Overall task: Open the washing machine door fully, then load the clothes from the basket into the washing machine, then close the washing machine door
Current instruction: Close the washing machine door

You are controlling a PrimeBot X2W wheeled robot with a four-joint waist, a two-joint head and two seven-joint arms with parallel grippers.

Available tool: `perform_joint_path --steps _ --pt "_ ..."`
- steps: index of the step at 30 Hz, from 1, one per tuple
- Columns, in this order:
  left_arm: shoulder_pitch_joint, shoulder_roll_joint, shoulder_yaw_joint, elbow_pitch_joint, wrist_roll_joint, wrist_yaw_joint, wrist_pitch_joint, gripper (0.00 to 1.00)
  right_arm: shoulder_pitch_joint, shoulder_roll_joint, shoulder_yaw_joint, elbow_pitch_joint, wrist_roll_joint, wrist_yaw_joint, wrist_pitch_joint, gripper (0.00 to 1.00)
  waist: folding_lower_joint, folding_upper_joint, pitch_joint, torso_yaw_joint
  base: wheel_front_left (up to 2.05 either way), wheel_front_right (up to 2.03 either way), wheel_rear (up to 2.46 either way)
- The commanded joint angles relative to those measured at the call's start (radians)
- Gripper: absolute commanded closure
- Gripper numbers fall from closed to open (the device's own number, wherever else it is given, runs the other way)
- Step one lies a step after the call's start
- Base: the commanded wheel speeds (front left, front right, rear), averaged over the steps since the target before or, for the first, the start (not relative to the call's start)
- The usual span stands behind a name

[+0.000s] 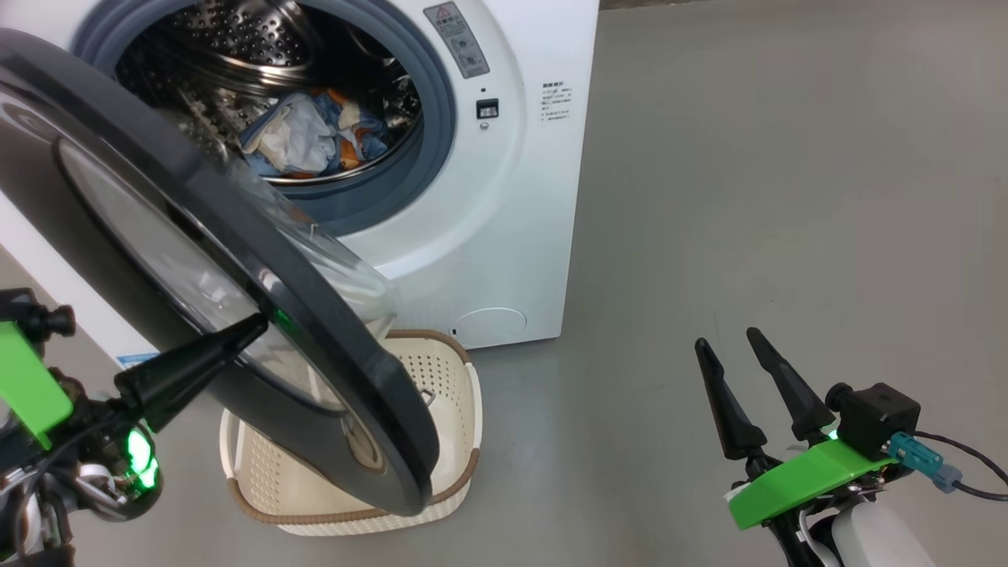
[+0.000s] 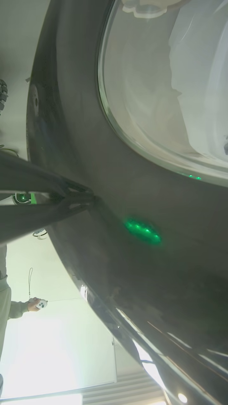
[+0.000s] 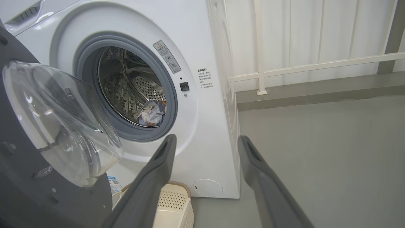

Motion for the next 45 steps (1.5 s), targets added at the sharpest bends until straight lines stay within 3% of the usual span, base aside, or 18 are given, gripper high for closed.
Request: perform_joint_path --steps 1,15,16,18,19,26,34,39,45 --pt "-0.044 0.021 0.025 -0.020 0.008 -0.008 -0.004 1.00 -0.018 -0.002 0.021 -0.026 0.007 0.002 -0.005 0.00 0.0000 0.0000 0.000 0.000 0.00 0.00 0.00" --pt "-0.035 0.040 0.026 -0.014 0.050 -0.042 -0.030 1.00 -0.007 0.001 0.011 -0.023 0.005 0.002 -0.005 0.00 0.0000 0.0000 -0.019 0.050 0.00 0.00 0.00" --pt "-0.027 0.040 0.025 -0.021 0.058 -0.048 -0.035 0.87 -0.007 0.002 0.012 -0.023 0.005 0.002 -0.005 0.00 0.0000 0.0000 -0.021 0.054 0.00 0.00 0.00" --pt "-0.016 0.045 0.028 -0.031 0.073 -0.060 -0.048 0.47 -0.006 0.003 0.011 -0.023 0.005 0.002 -0.005 0.00 0.0000 0.0000 -0.022 0.061 0.00 0.00 0.00" --pt "-0.012 0.048 0.029 -0.034 0.081 -0.069 -0.054 0.00 -0.005 0.004 0.010 -0.023 0.005 0.002 -0.005 0.00 0.0000 0.0000 -0.022 0.065 0.00 0.00 0.00" --pt "0.021 0.051 0.047 -0.047 0.164 -0.146 -0.154 0.00 -0.005 0.003 0.009 -0.021 0.007 0.002 -0.005 0.00 0.0000 0.0000 -0.024 0.078 0.00 0.00 0.00" --pt "0.086 0.040 0.052 -0.067 0.380 -0.298 -0.410 0.00 -0.007 0.002 0.004 -0.026 0.009 0.002 -0.005 0.00 0.0000 0.0000 -0.017 0.079 0.00 0.00 0.00" --pt "0.126 0.045 0.025 -0.085 0.560 -0.335 -0.620 0.00 -0.005 0.002 0.001 -0.030 0.006 0.002 -0.005 0.00 0.0000 0.0000 -0.013 0.080 0.00 0.00 0.00" --pt "0.189 0.057 -0.056 -0.083 0.762 -0.344 -0.898 0.00 -0.004 0.003 -0.002 -0.032 0.003 0.002 -0.005 0.00 0.0000 0.0000 -0.015 0.082 0.00 0.00 0.00"
